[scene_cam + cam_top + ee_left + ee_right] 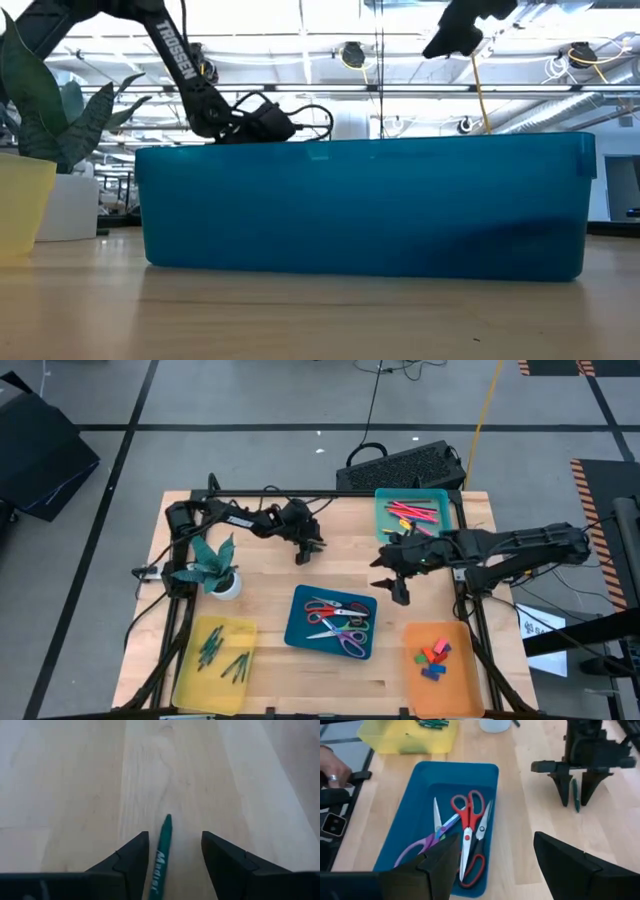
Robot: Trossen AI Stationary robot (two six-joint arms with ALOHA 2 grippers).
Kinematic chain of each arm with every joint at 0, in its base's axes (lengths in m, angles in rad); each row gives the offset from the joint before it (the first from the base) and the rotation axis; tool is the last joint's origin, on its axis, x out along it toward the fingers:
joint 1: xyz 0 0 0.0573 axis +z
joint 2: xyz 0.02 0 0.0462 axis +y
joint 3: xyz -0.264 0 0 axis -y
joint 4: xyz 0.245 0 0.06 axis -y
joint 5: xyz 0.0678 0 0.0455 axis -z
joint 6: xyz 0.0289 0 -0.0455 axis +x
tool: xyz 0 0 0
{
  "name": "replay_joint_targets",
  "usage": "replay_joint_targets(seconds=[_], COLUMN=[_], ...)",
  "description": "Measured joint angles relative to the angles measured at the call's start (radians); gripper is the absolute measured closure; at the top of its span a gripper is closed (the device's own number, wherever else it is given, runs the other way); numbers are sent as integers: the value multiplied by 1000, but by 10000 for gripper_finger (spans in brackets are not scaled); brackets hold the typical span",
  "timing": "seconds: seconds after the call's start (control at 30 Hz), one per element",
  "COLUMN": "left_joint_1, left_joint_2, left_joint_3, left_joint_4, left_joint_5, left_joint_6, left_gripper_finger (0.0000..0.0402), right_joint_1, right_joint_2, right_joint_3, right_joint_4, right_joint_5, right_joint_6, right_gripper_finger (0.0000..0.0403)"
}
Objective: Sort crayons/erasers/pens/pencils in bins
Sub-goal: Put the green crayon into the yellow bin
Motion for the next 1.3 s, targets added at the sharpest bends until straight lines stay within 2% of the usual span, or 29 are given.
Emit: replay_joint_targets(seconds=[0.17, 0.4, 0.53, 0.67, 0.83, 0.93, 1.07, 1.3], left_joint_1=[6, 1, -7, -32, -67, -81, -79, -64], left_joint_2=[-4, -6, -12, -20, -19, -19, -18, -44], left_joint_3=[-3, -3, 1, 1, 0, 0, 2, 5], left_joint_4=[11, -34, -118, -145, -164, -162, -161, -193], left_joint_5=[4, -13, -77, -156, -250, -293, -284, -203], left_joint_6=[10, 83, 80, 90, 90, 68, -22, -97], left_gripper_finger=[249, 354, 388, 382, 331, 306, 288, 300], right_joint_1=[-5, -6, -29, -54, -76, -102, -126, -130], right_joint_2=[37, 52, 52, 83, 138, 159, 158, 159], right_joint_3=[0, 0, 0, 20, 100, 110, 113, 113], right_joint_4=[32, 92, 66, 31, -66, -95, -92, -73], right_joint_5=[-25, -26, -73, -79, 13, 27, 28, 27], right_joint_6=[14, 37, 116, 116, 57, 24, 22, 15], right_gripper_finger=[156, 156, 157, 169, 178, 171, 163, 161])
